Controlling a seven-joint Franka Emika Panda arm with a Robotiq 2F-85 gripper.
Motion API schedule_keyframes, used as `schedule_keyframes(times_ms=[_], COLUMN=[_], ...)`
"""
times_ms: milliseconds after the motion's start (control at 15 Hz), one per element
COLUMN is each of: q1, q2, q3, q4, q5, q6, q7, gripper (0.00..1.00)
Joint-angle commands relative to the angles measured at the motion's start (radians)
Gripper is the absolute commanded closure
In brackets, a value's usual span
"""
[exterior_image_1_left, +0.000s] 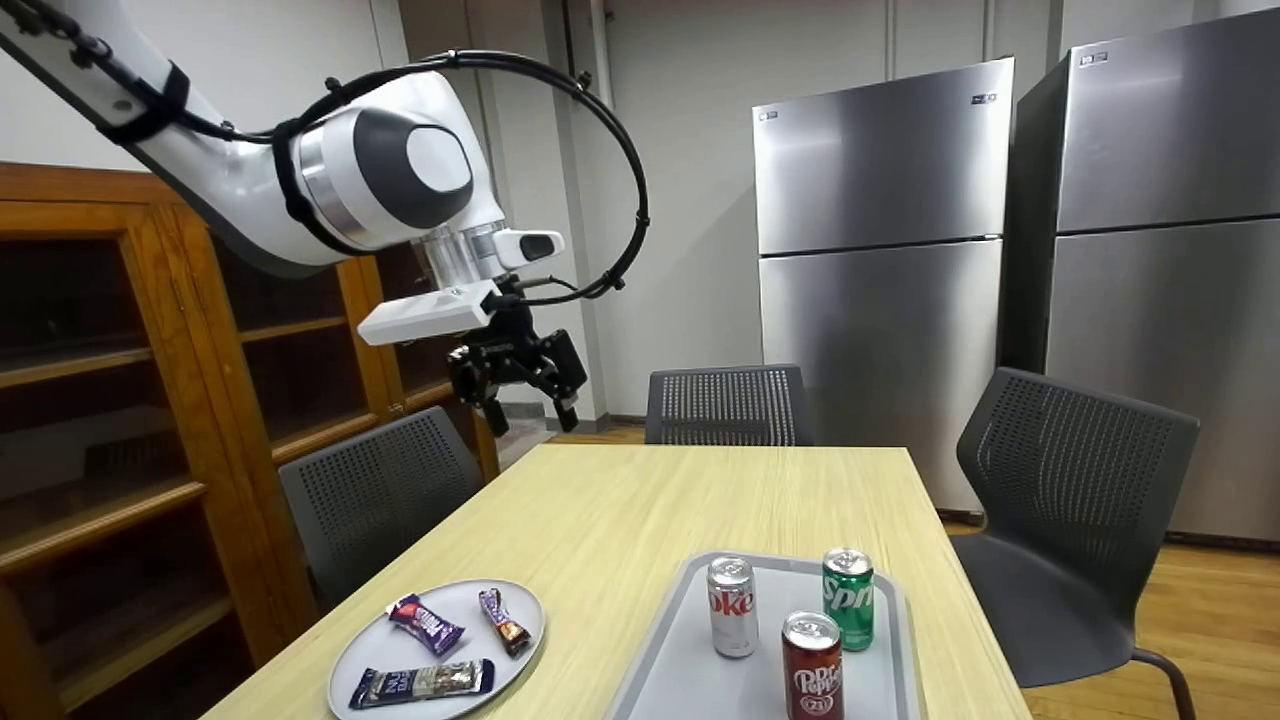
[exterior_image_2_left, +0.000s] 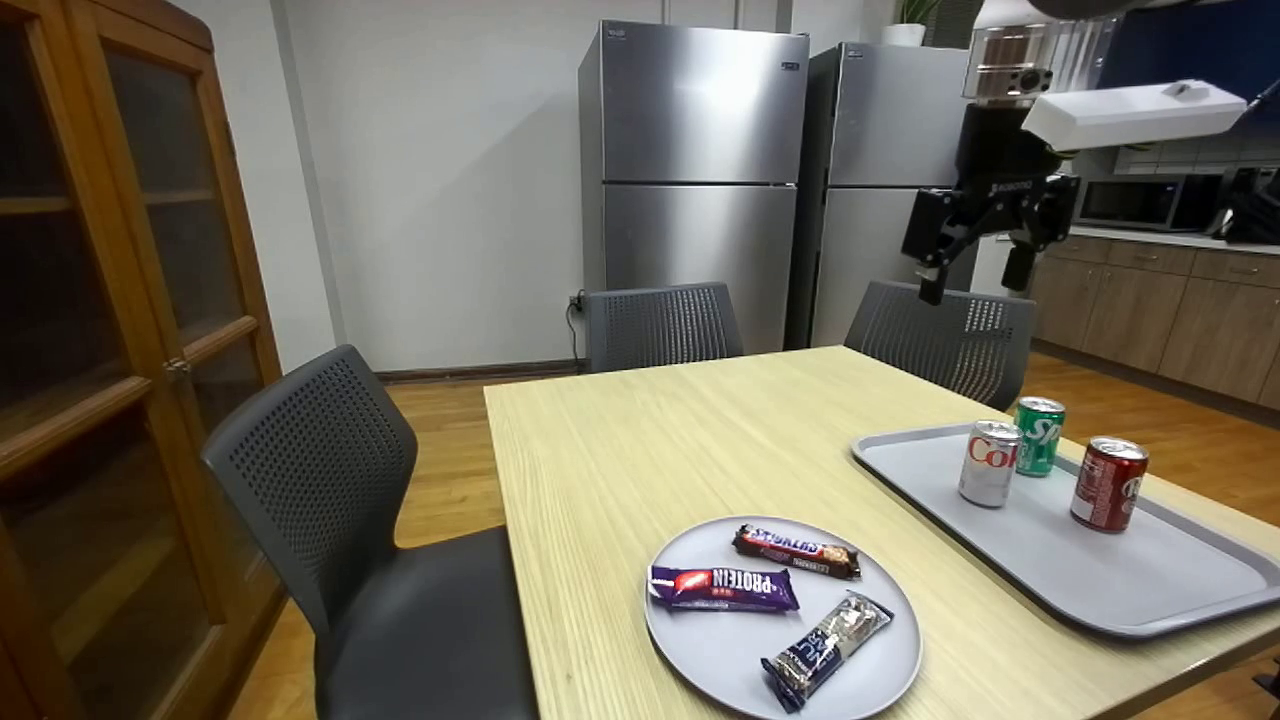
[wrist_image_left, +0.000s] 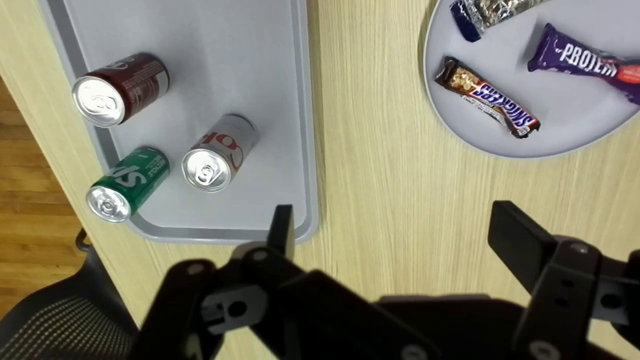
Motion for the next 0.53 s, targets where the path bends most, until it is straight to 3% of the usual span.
schedule_keyframes(times_ms=[0,467], q1=[0.042,0.124], q2=[0.041,0.073], q3=[-0.015,0.010], q4=[0.029,0.012], q5=[0.041,0.079], q6=[0.008,0.047], q7=[-0.124,-0.269], gripper=[0.00,0.00])
